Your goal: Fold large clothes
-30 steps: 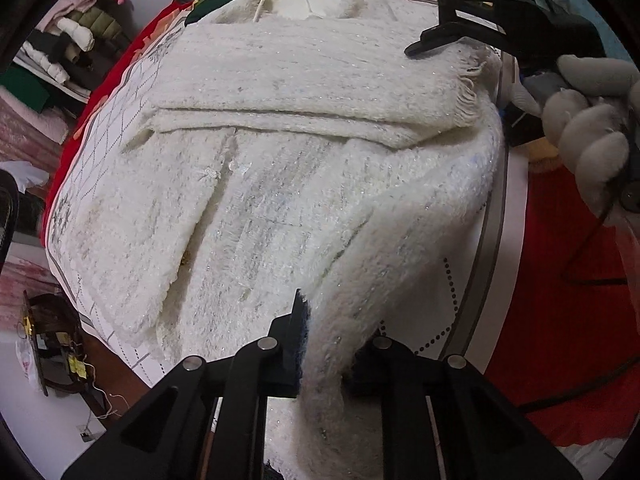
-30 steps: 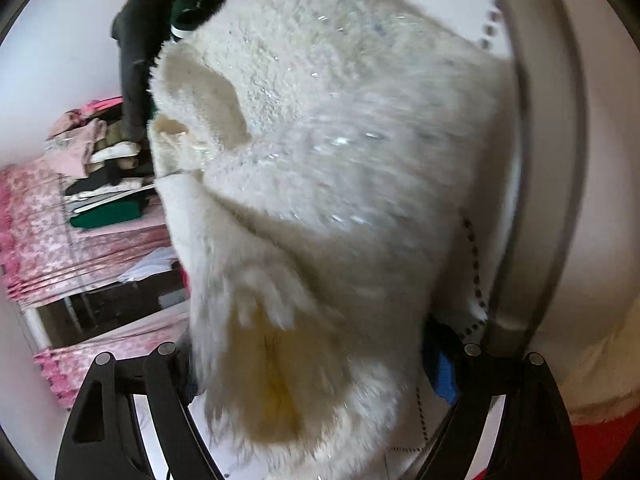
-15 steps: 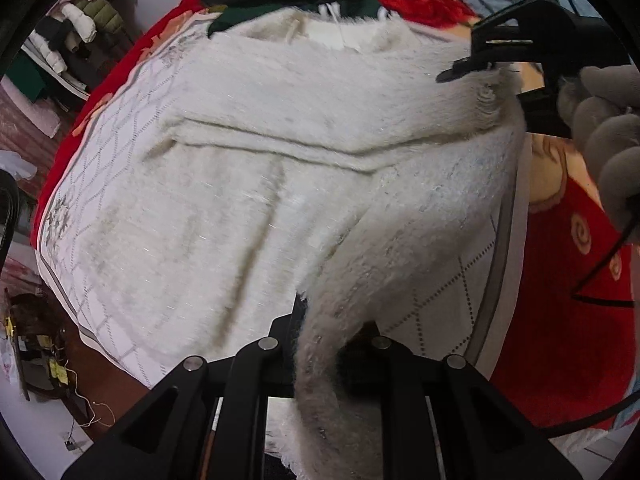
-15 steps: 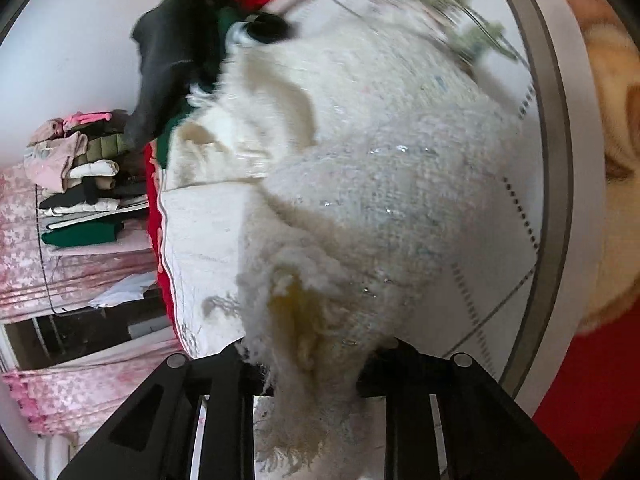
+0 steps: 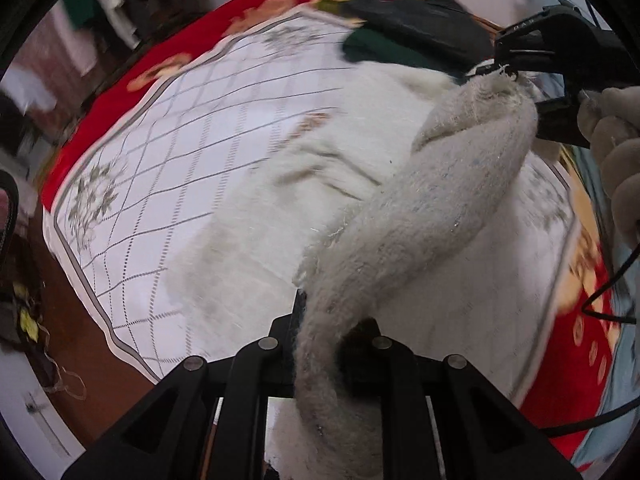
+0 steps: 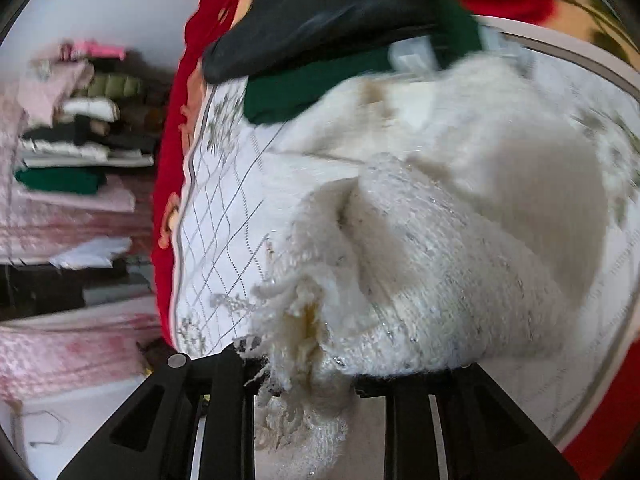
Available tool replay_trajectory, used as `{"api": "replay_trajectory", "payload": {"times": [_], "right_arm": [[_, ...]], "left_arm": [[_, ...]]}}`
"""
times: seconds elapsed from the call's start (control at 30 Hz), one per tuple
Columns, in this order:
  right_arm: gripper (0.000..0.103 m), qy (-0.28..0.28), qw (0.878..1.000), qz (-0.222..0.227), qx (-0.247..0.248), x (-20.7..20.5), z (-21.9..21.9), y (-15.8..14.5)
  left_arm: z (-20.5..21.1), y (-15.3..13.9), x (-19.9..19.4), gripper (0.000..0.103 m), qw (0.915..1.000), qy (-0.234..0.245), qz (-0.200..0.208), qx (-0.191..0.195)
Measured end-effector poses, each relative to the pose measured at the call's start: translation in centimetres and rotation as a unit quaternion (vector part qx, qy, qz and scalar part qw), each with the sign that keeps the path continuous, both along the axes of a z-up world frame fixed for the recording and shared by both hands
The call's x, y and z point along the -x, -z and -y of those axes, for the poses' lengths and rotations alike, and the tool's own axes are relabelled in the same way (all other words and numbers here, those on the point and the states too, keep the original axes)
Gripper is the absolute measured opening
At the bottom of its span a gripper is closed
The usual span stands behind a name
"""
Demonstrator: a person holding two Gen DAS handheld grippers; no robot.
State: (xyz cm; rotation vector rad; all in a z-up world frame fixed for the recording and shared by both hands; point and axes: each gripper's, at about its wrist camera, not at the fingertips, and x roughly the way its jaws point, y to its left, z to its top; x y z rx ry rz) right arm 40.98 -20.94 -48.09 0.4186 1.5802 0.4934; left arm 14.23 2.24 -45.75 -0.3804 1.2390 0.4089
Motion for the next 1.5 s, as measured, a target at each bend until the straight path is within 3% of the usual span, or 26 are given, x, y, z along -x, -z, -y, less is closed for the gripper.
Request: {"api": "replay_trajectory", "payload": {"times": [0.2, 0.27, 0.3, 0.33, 0.37, 0.4, 0.53, 0.6, 0.67, 0.77, 0.83, 0.9, 1.0, 1.1, 1.23, 1.37, 1.5], "right_arm": [[0.028, -0.065, 0.993, -0.019, 0.097, -1.9, -12.4, 5.0], [0.043, -0.075, 0.99, -0.033, 0.114, -2.6, -15.1, 6.8], [0.052, -0.079, 0.989, -0.041, 0.118, -2.9, -16.4, 7.3], [0.06, -0.078, 0.989, -0.043, 0.117, -3.0, -17.3, 7.3], [0.063, -0.08, 0.99, -0.04, 0.11, -3.0, -17.8, 7.1], [0.07, -0.084, 0.991, -0.035, 0.101, -3.1, -17.9, 6.6], [0.071, -0.117, 0.993, -0.022, -0.015, -3.2, -19.1, 4.3], [0.071, -0.104, 0.993, -0.006, -0.048, -3.1, -16.5, 2.4], [0.071, -0.067, 0.996, 0.01, -0.05, -3.0, -12.1, 1.1], [0.071, -0.003, 0.999, 0.045, 0.004, -2.8, -4.0, 0.5], [0.072, 0.032, 0.998, 0.045, 0.042, -2.7, 1.0, 1.8], [0.072, 0.069, 0.997, 0.012, 0.042, -3.2, 5.1, 5.1], [0.072, 0.085, 0.996, -0.032, -0.009, -4.8, 7.0, 10.7], [0.067, 0.092, 0.991, -0.053, -0.076, -6.1, 5.8, 15.1], [0.034, 0.117, 0.989, -0.036, -0.088, -4.5, 5.7, 14.7], [0.028, 0.158, 0.982, -0.049, -0.092, -0.7, 9.3, 12.5], [0.028, 0.188, 0.977, -0.09, -0.042, 6.6, 15.9, 10.4]], "left_arm": [[-9.2, 6.4, -0.5, 0.021, 0.9982, -0.049, -0.025, 0.023], [-11.9, 8.2, -0.2, 0.027, 0.9959, -0.072, -0.029, 0.047], [-13.7, 9.0, 0.2, 0.041, 0.9942, -0.088, -0.03, 0.054], [-14.5, 9.2, 0.5, 0.049, 0.9932, -0.097, -0.029, 0.058], [-15.7, 9.3, 1.0, 0.067, 0.9916, -0.111, -0.027, 0.06], [-17.0, 9.0, 2.0, 0.074, 0.9898, -0.129, -0.023, 0.055], [-19.2, 7.9, 5.4, 0.074, 0.9813, -0.176, -0.019, 0.077], [-19.0, 7.4, 6.7, 0.074, 0.9788, -0.184, -0.016, 0.089], [-18.4, 7.4, 7.5, 0.074, 0.9768, -0.189, -0.013, 0.101], [-16.9, 8.5, 7.6, 0.074, 0.9728, -0.194, -0.021, 0.124], [-16.4, 9.7, 7.7, 0.074, 0.9682, -0.205, -0.023, 0.141], [-16.0, 10.7, 7.7, 0.074, 0.9655, -0.217, -0.027, 0.141], [-15.9, 11.2, 7.3, 0.076, 0.9677, -0.219, -0.035, 0.12], [-16.0, 10.9, 7.2, 0.076, 0.9699, -0.216, -0.044, 0.104], [-15.6, 9.9, 7.0, 0.076, 0.9768, -0.193, -0.058, 0.072], [-15.6, 7.7, 8.1, 0.076, 0.9799, -0.181, -0.065, 0.053], [-15.3, 4.7, 9.2, 0.087, 0.9833, -0.165, -0.075, 0.018]]}}
